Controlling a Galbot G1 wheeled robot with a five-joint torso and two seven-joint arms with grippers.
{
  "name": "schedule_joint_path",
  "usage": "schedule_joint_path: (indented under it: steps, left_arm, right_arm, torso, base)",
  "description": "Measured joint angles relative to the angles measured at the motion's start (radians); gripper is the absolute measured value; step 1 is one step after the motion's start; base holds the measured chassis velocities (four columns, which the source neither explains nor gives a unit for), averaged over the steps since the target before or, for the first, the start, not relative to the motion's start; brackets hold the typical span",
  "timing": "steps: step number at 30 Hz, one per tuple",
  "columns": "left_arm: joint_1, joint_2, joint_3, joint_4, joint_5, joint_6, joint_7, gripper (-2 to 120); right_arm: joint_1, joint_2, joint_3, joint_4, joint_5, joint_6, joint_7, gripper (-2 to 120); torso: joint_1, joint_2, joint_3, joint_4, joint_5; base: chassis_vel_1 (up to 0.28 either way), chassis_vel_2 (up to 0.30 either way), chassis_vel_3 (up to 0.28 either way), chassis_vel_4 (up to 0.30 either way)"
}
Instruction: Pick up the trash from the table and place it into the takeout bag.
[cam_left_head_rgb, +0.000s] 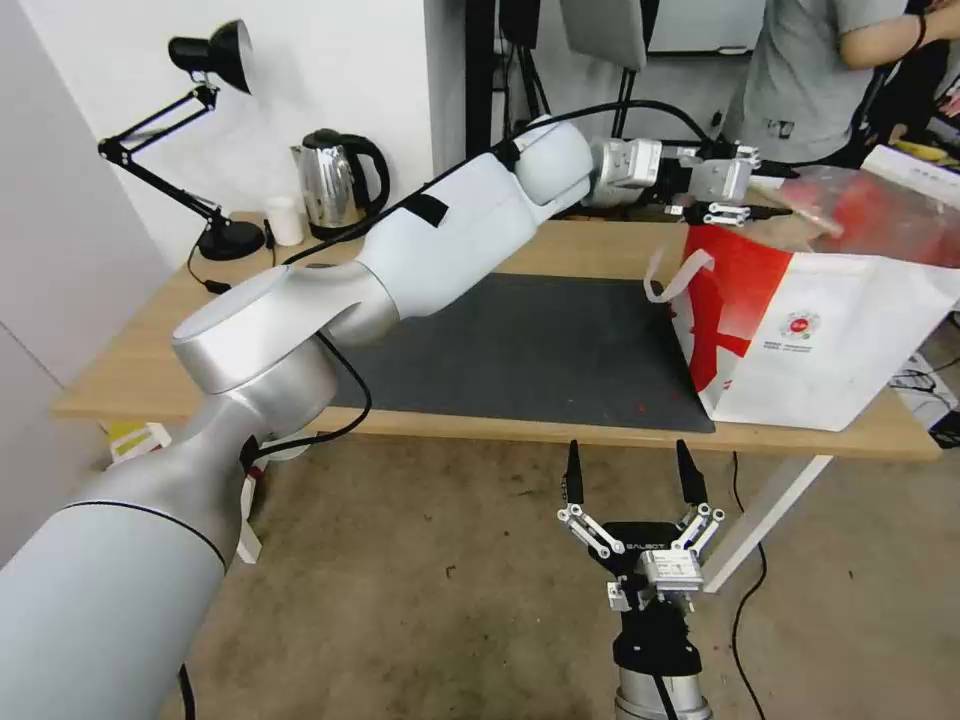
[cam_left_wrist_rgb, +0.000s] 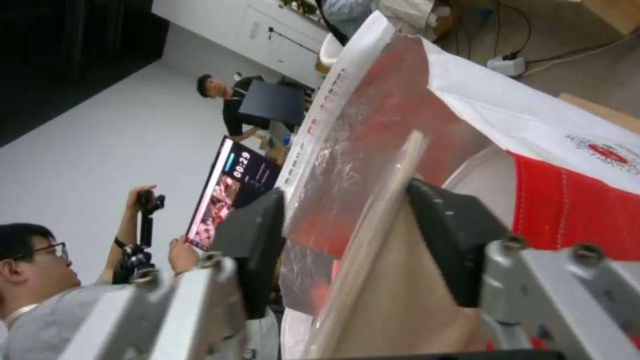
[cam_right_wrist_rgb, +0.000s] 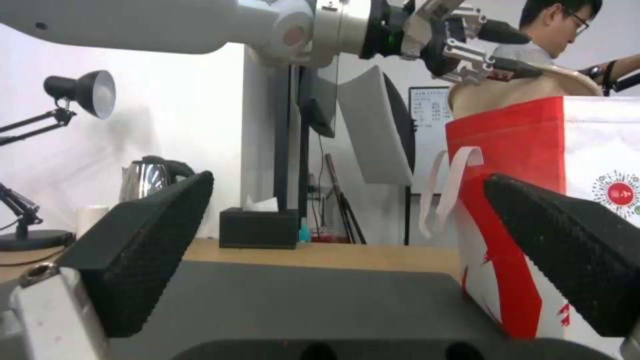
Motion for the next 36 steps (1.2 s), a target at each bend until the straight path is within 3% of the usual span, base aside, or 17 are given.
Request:
schedule_joint_path:
  steps: [2,7,11,14,26,36]
  left_arm:
    - [-0.004,0.000,0.000,-0.003,-0.002,0.000,0.000,63]
    - [-0.013,0.001,0.009,-0.012,-0.022,0.005,-0.001,76]
    - [-0.017,0.002,0.012,-0.029,-0.039,0.014,-0.004,94]
    - [-0.029,0.013,0.005,-0.044,-0.055,0.028,-0.004,99]
    - [-0.037,0.153,0.043,-0.193,-0.218,0.141,-0.064,100]
    - [-0.007,0.296,0.027,-0.336,-0.315,0.207,-0.169,100]
  right_arm:
    - [0.000,0.000,0.000,0.000,0.000,0.000,0.000,100]
    - [0.000,0.000,0.000,0.000,0.000,0.000,0.000,100]
    - [0.000,0.000,0.000,0.000,0.000,0.000,0.000,100]
    - [0.000,0.000,0.000,0.000,0.000,0.000,0.000,100]
    - [0.000,0.000,0.000,0.000,0.000,0.000,0.000,100]
    - [0.000,0.000,0.000,0.000,0.000,0.000,0.000,100]
  torso:
    - [0.000,0.000,0.000,0.0000,0.0000]
    - [0.000,0.000,0.000,0.0000,0.0000]
    - [0.000,0.000,0.000,-0.0001,0.0000]
    - [0.000,0.000,0.000,-0.0001,0.0000]
    - [0.000,0.000,0.000,0.0002,-0.0002]
    - [0.000,0.000,0.000,0.0001,-0.0002]
  base:
    - [0.000,0.000,0.000,0.000]
    - [0.000,0.000,0.000,0.000]
    - [0.000,0.000,0.000,0.000]
    - [0.000,0.000,0.000,0.000]
    - [0.000,0.000,0.000,0.000]
    - [0.000,0.000,0.000,0.000]
